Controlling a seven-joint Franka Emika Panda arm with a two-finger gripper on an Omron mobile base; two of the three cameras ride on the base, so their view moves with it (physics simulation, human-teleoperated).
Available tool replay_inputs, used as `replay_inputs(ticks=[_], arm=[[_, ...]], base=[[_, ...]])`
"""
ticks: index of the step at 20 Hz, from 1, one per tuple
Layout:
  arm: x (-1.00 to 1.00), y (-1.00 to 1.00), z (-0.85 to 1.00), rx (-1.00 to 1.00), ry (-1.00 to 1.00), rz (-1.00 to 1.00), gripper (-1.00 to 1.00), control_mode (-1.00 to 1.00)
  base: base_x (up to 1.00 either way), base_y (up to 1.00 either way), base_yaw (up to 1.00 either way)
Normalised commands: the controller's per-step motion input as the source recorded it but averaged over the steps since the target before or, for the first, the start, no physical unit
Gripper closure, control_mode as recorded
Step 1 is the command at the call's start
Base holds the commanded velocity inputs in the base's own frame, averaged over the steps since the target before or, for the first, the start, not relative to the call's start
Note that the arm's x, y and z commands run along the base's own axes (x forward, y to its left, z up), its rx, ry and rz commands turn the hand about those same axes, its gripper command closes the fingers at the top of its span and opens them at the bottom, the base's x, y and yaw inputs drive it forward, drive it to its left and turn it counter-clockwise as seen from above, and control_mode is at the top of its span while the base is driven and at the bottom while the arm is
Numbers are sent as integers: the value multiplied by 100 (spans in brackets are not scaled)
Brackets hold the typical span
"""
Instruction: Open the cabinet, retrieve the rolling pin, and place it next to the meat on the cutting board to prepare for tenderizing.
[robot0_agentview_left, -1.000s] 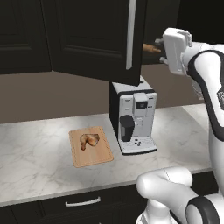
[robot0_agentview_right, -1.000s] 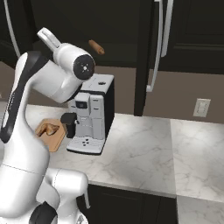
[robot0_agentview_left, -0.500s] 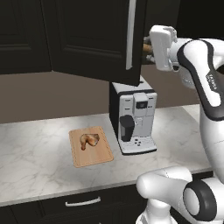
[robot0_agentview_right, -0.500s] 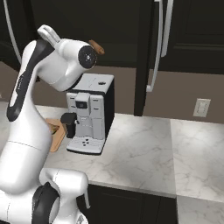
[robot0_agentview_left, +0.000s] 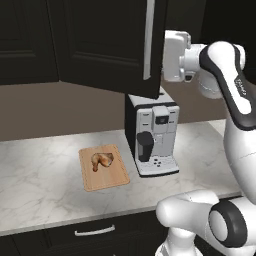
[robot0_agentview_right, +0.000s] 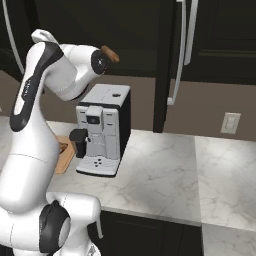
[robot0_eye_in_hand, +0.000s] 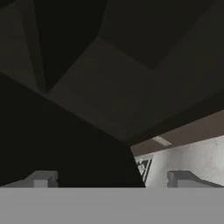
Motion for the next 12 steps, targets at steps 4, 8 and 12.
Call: replay_inputs(ticks=[4,8,12], arm=[[-45,58,-5,0,0,19,-100,-100],[-76,67,-5,0,-6,19,-100,-100],[-73,78,-7,0,-7,15,-100,-100]], base=[[0,0,0],[0,0,0],[0,0,0]])
